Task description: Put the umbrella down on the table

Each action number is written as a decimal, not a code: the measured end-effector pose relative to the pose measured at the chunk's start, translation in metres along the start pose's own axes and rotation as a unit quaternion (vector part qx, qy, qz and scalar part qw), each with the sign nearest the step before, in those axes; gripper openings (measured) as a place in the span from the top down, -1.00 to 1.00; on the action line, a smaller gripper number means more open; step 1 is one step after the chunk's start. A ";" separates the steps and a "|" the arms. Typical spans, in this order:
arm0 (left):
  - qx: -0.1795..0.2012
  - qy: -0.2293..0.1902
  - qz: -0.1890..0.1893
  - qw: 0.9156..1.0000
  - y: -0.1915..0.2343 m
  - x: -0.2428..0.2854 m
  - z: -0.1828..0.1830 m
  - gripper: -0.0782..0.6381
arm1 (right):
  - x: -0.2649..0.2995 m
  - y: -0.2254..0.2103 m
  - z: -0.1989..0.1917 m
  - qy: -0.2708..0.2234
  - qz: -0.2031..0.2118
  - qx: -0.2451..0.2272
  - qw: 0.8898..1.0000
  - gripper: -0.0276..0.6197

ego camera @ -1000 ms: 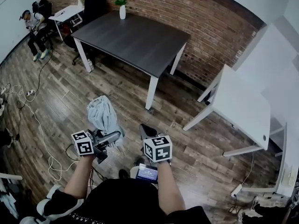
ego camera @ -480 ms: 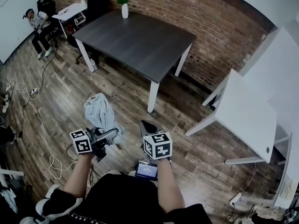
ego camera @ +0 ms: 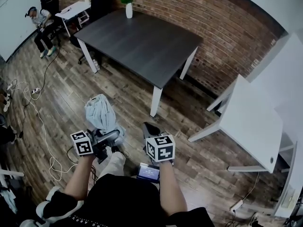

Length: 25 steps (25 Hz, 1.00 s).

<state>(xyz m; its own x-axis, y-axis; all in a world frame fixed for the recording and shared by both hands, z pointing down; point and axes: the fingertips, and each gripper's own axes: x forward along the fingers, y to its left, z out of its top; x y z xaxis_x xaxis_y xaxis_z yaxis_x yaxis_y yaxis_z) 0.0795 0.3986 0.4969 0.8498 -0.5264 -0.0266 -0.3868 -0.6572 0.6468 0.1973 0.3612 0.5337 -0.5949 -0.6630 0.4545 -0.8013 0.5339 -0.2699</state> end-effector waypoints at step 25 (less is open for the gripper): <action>0.006 0.050 -0.048 0.998 0.180 0.037 0.136 0.04 | 0.182 -0.044 0.116 0.004 -0.073 0.010 0.997 0.89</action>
<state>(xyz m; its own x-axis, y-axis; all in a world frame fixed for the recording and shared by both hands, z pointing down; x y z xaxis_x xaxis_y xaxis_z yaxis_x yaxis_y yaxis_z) -0.0075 0.1877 0.5082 0.9139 -0.4057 -0.0116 -0.3062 -0.7079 0.6365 0.1164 0.1560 0.5295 -0.4708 -0.7289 0.4971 -0.8808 0.4209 -0.2169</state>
